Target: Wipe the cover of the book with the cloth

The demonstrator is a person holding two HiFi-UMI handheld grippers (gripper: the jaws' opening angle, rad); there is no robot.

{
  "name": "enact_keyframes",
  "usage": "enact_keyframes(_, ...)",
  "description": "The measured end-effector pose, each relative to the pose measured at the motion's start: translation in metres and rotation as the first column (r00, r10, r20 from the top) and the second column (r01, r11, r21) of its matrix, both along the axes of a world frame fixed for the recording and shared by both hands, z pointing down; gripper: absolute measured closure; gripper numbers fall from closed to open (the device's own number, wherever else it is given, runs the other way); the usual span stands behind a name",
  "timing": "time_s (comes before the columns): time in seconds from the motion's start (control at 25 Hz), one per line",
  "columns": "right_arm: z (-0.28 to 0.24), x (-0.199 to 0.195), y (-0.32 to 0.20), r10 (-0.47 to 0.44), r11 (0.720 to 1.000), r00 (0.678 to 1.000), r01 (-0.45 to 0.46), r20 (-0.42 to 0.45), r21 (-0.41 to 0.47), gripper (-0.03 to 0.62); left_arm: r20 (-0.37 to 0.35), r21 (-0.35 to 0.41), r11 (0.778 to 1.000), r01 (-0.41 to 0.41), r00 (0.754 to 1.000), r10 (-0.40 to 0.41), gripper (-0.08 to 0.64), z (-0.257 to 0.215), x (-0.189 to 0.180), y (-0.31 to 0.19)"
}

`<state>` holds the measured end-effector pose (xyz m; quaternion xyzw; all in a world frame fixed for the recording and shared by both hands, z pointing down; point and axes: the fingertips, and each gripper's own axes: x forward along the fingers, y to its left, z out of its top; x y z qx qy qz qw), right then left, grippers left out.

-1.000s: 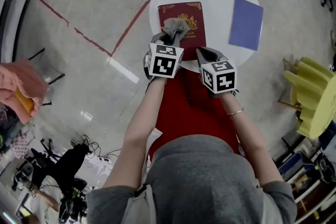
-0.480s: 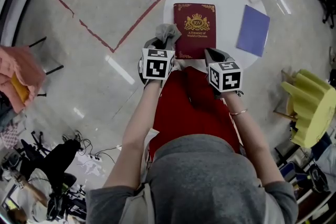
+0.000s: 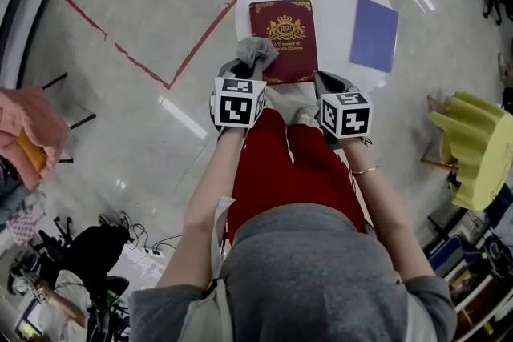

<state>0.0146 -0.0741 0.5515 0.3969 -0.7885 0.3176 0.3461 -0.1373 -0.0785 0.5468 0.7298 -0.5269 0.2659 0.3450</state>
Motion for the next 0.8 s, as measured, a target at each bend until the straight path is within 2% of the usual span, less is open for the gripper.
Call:
enact_keyframes(0.48, -0.003, 0.059, 0.019, 0.066, 0.998, 0.997, -0.066, 0.035, -0.002, 0.563, -0.011, 0.004, 0.990, -0.142, 0.990, 0.142, 0.531, -0.005, 0.113, -0.008)
enact_keyframes(0.8, -0.003, 0.081, 0.027, 0.075, 0.997, 0.996, -0.075, 0.045, -0.011, 0.563, -0.003, -0.041, 0.983, -0.181, 0.984, 0.181, 0.531, 0.016, 0.152, -0.003)
